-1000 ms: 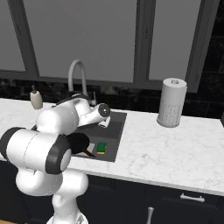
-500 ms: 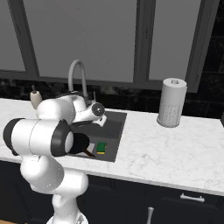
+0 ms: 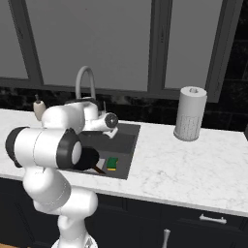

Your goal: Pick the pan and sponge and place them into the sink. Then turn on the water.

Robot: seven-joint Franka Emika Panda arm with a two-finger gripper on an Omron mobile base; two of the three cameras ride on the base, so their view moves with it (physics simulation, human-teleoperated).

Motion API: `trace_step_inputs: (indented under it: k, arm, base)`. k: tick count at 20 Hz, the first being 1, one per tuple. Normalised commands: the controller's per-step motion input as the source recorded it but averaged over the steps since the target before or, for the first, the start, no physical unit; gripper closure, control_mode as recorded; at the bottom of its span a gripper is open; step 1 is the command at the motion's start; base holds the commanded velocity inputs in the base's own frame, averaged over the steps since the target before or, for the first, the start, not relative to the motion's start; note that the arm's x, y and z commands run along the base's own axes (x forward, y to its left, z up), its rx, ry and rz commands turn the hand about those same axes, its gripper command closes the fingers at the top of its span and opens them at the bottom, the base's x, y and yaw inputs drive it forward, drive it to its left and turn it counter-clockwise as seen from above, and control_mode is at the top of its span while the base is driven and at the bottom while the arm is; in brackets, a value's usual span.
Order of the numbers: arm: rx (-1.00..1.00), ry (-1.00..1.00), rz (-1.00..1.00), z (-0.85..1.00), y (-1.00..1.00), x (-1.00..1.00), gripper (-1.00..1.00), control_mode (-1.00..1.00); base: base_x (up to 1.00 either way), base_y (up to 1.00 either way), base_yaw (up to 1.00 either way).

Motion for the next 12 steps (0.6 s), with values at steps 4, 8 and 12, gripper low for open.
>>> trace_step_inputs:
  k: [4, 8, 12]
  arm:
    - [0.13, 0.00, 0.00, 0.00, 0.00, 0.14, -1.00, -1.00]
    - [0.09, -0.01, 0.00, 0.01, 0.00, 0.11, -1.00, -1.00]
    - [0.04, -0.01, 0.00, 0.04, 0.00, 0.09, -1.00, -1.00]
  base:
    - [0.00, 0.00, 0.00]
    - [0.00, 0.00, 0.00]
    - [0.00, 0.00, 0.00]
